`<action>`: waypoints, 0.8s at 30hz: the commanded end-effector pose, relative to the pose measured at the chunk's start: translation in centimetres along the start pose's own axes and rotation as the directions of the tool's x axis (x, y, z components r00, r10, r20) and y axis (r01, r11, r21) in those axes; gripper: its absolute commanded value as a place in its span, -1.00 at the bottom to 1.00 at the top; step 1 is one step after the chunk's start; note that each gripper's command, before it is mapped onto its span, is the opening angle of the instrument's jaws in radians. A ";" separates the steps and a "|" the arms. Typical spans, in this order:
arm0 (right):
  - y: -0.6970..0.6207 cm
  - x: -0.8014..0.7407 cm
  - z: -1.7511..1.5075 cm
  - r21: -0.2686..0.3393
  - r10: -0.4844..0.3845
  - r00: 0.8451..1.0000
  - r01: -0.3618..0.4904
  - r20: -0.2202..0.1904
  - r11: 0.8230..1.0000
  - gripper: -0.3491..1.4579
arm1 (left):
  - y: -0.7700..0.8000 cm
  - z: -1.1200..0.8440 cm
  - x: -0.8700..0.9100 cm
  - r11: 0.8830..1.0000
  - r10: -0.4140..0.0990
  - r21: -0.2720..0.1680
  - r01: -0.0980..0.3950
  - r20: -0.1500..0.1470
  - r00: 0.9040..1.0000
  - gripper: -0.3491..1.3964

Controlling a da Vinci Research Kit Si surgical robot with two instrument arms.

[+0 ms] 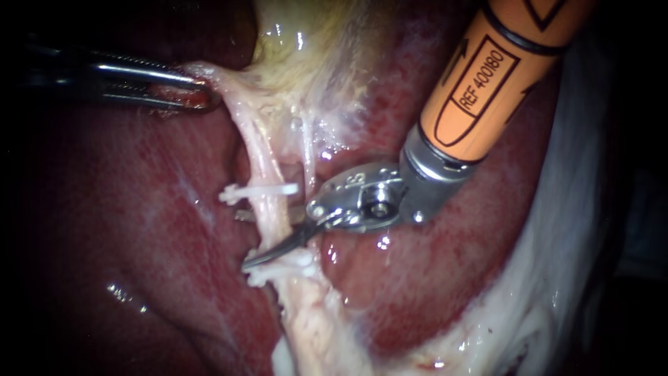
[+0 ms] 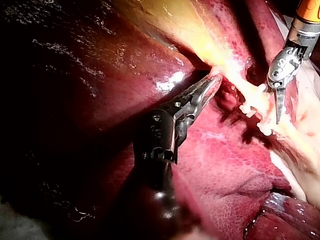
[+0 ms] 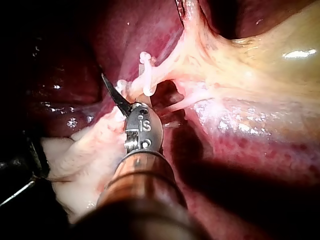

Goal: Go to the cutting position left tube

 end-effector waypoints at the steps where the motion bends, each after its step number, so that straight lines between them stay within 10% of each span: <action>1: -0.02 0.03 0.01 0.001 -0.002 1.000 0.002 -0.004 1.000 0.77 | 0.00 0.00 0.00 1.000 0.000 0.000 0.000 0.000 1.000 -1.00; 24: -0.06 0.15 0.12 0.028 0.014 1.000 -0.014 -0.026 1.000 0.75 | -0.01 0.01 -0.02 1.000 0.001 0.001 -0.001 0.000 1.000 -1.00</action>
